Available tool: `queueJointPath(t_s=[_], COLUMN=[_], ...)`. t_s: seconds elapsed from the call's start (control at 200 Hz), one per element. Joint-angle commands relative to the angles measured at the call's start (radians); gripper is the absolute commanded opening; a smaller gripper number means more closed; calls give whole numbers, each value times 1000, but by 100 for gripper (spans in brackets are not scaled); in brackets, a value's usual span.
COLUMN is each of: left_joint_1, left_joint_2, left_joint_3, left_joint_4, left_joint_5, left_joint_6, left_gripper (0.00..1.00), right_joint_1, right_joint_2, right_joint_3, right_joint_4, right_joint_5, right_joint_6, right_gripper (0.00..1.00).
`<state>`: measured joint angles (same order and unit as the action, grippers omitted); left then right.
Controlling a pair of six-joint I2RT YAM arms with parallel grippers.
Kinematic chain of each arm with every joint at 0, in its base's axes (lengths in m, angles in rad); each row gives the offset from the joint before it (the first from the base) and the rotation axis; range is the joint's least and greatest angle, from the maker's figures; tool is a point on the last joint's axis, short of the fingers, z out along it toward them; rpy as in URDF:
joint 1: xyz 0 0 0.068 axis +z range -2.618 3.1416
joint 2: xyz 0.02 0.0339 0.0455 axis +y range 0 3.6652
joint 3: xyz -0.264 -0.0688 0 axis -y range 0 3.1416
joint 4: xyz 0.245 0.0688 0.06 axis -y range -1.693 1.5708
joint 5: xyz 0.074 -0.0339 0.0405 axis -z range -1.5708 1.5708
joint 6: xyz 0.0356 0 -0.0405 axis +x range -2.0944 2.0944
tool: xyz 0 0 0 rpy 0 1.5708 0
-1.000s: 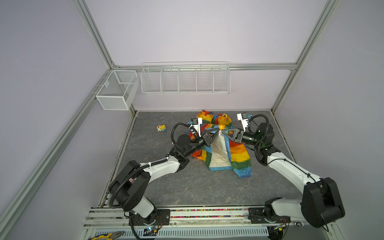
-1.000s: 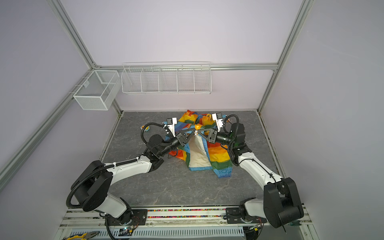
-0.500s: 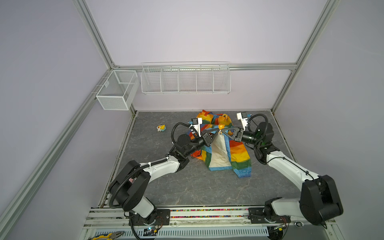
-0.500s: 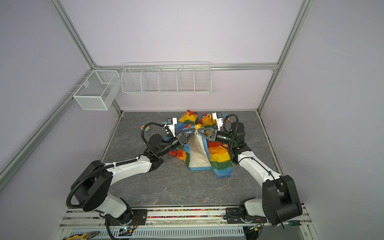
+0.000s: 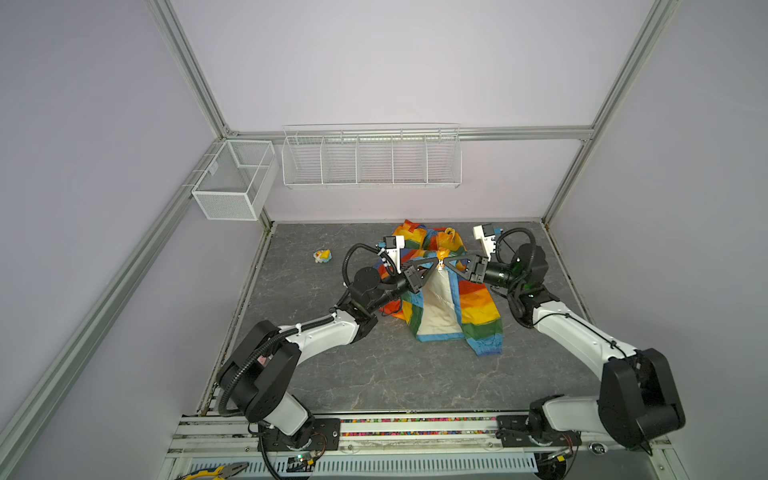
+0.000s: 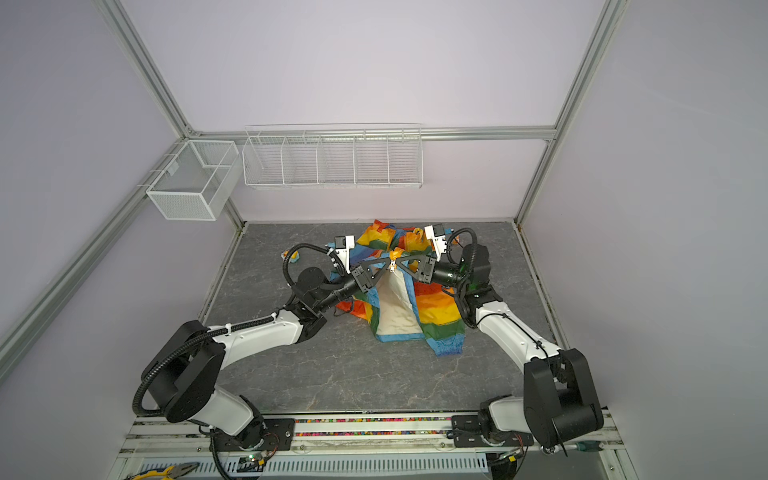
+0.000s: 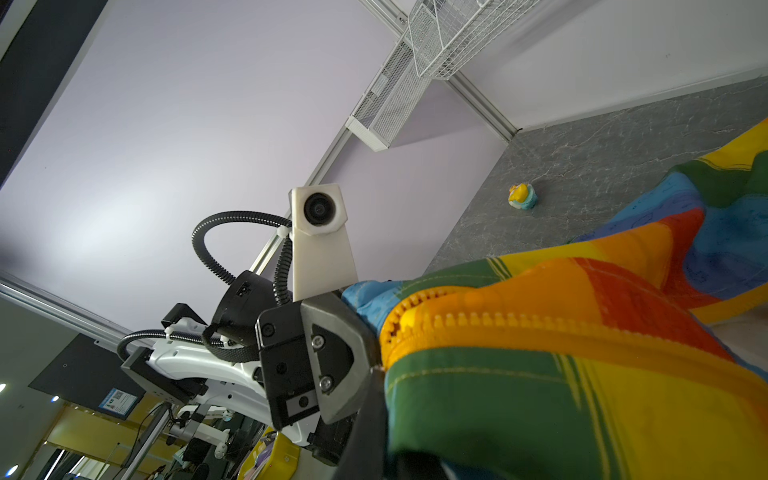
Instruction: Zip up the jacket
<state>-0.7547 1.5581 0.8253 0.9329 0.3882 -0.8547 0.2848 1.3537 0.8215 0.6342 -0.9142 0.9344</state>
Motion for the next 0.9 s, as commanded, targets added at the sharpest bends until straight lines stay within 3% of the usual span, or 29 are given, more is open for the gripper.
queueJointPath(t_s=[0.0, 0.555, 0.895], left_joint_1=[-2, 0, 3], left_joint_2=[13, 28, 44], left_joint_3=[-9, -34, -16], left_joint_4=[-52, -62, -47], left_joint_5=[79, 87, 111], left_joint_6=[-21, -45, -79], left_gripper=[0, 0, 0], right_joint_1=[-34, -38, -38], right_joint_2=[-4, 28, 9], right_joint_3=[51, 100, 82], right_joint_4=[103, 214, 135], right_joint_5=[75, 98, 101], right_joint_6=[12, 114, 55], right_gripper=[6, 6, 6])
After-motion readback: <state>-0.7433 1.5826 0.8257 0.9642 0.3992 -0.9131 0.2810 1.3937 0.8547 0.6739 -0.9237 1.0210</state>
